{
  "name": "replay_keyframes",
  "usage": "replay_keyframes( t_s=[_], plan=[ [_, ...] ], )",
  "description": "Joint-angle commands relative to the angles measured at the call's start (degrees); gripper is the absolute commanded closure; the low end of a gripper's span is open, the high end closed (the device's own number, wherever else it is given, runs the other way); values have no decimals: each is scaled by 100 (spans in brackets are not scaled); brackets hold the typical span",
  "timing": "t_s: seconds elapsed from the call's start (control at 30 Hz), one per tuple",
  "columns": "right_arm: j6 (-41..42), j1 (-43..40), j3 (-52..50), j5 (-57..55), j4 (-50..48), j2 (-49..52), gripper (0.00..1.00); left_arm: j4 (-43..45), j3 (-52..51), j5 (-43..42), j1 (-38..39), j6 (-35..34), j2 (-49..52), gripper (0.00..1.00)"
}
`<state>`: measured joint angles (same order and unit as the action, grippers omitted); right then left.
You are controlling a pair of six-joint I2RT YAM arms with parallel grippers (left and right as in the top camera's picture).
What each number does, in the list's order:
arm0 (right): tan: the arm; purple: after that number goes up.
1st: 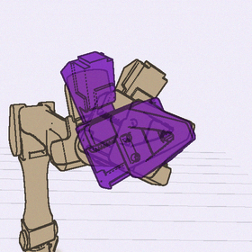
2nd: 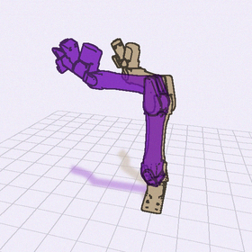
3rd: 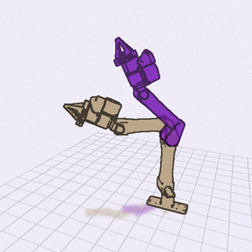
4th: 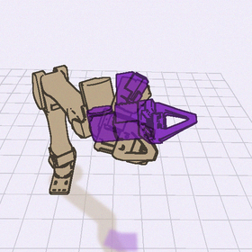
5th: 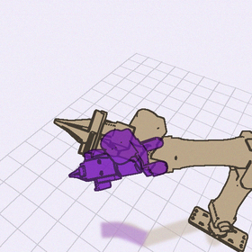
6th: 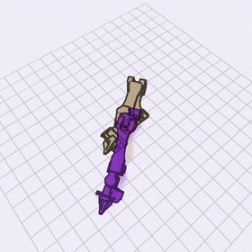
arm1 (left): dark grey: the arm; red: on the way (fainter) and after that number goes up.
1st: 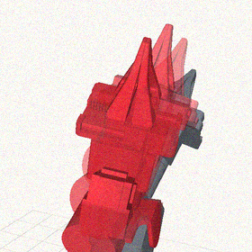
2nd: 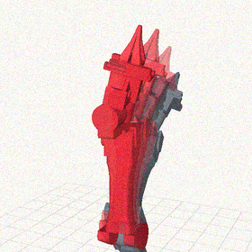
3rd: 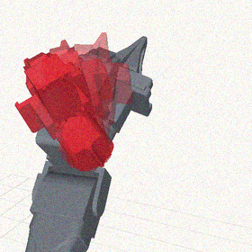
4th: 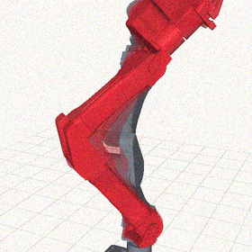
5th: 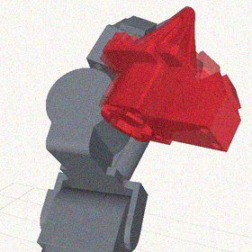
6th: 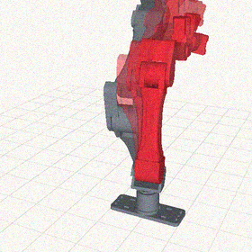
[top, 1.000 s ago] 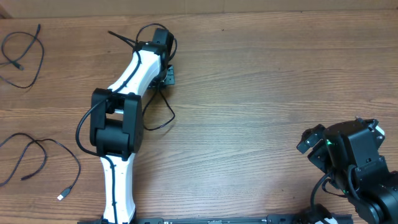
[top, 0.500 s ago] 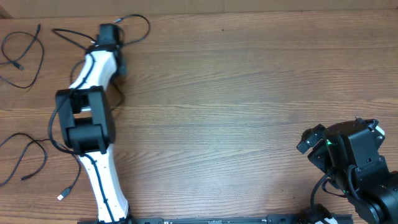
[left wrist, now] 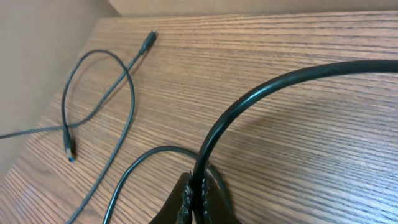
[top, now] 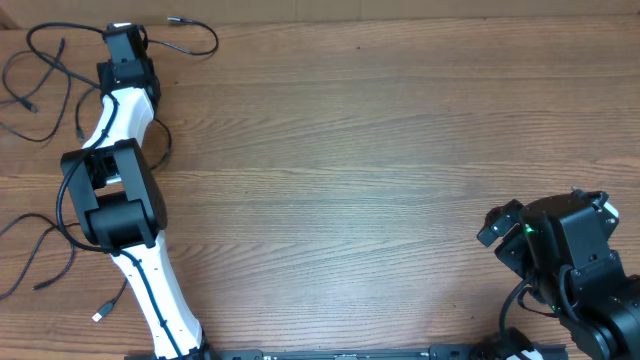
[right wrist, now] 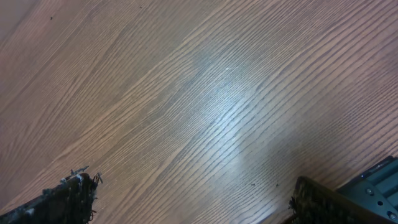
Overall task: Untangle cables
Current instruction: 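Pull the cable to the upper-left corner and release it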
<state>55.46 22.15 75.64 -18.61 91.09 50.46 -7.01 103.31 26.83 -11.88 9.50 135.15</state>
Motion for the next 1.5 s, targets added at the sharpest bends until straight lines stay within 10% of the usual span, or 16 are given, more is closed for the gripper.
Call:
replay_keyframes(
  t_s=[0.0,0.4,1.03,1.33,1.47],
  plan=[
    [26,-9,94,-63,-22,-20,0,197,188,422,11,153,42,96],
    [26,-9,94,-63,-20,-20,0,31,706,2422,26,118,4,96],
    [26,-9,94,-63,-22,-20,0,-2240,706,619,378,57,4,96],
    [26,-9,94,-63,-22,-20,0,-2415,704,614,391,55,4,0],
    [26,-11,94,-63,-22,-20,0,-2588,706,608,444,-79,4,1]
  ],
)
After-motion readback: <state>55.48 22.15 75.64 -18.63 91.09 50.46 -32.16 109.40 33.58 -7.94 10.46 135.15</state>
